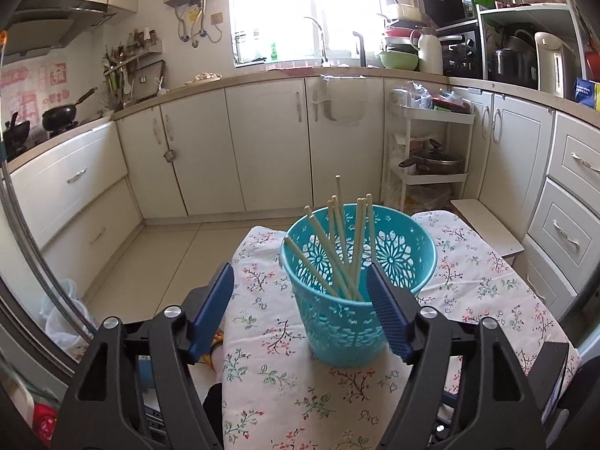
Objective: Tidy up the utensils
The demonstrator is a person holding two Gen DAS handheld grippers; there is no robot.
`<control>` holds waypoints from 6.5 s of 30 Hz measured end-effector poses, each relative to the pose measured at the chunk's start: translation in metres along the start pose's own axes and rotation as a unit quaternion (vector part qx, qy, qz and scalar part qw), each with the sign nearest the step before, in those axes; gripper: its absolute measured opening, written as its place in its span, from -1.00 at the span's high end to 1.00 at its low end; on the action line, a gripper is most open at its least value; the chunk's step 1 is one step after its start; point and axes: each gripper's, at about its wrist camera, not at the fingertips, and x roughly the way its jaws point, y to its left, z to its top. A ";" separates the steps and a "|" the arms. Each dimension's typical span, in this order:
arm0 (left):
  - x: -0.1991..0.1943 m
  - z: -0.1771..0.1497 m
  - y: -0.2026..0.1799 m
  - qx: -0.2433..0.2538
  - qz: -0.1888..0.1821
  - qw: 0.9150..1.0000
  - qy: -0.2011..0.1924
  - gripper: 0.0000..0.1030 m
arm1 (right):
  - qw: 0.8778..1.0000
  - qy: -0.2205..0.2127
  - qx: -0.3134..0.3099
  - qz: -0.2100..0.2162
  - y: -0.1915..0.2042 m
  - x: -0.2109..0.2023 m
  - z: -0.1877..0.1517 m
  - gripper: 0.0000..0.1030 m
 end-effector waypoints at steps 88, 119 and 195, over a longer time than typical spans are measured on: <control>-0.084 -0.037 0.074 -0.138 -0.021 0.990 0.023 -0.85 | 0.987 -0.161 -0.005 -0.023 0.063 -0.104 0.104 -0.54; -0.243 -0.047 0.055 -0.094 -0.017 0.995 -0.009 -0.85 | 0.974 -0.196 0.019 -0.114 0.078 -0.242 0.019 -0.86; -0.316 -0.073 0.037 -0.091 -0.022 0.995 -0.021 -0.85 | 0.963 -0.215 0.021 -0.161 0.118 -0.299 -0.038 -0.86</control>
